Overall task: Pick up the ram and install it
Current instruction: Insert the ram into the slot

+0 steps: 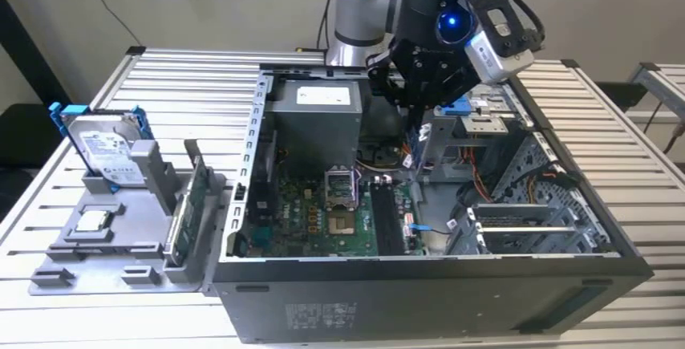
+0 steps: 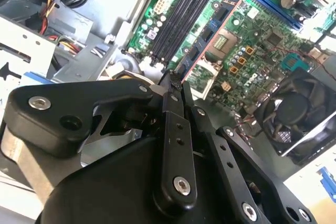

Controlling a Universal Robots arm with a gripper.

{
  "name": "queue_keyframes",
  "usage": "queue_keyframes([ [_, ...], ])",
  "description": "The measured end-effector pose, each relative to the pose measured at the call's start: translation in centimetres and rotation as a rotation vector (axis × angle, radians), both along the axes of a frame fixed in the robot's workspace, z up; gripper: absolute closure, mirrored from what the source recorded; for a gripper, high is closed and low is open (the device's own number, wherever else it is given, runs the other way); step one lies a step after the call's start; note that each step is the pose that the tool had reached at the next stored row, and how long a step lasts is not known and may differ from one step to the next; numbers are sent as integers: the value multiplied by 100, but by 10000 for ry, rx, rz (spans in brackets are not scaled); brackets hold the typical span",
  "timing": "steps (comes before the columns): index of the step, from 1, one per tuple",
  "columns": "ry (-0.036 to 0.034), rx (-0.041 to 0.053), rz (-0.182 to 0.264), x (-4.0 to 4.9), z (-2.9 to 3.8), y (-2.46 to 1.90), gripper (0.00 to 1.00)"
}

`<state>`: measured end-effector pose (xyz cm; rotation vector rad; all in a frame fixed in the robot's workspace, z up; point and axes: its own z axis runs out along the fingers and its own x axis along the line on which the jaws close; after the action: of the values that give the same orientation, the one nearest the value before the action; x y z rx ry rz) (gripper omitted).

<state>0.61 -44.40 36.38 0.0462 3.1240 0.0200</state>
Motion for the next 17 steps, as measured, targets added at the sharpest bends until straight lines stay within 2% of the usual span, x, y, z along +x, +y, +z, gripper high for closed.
queue_keyframes([
  [5, -2, 5, -1, 0, -19, 0, 86],
  [17, -1, 1, -8, 0, -234, 0, 86],
])
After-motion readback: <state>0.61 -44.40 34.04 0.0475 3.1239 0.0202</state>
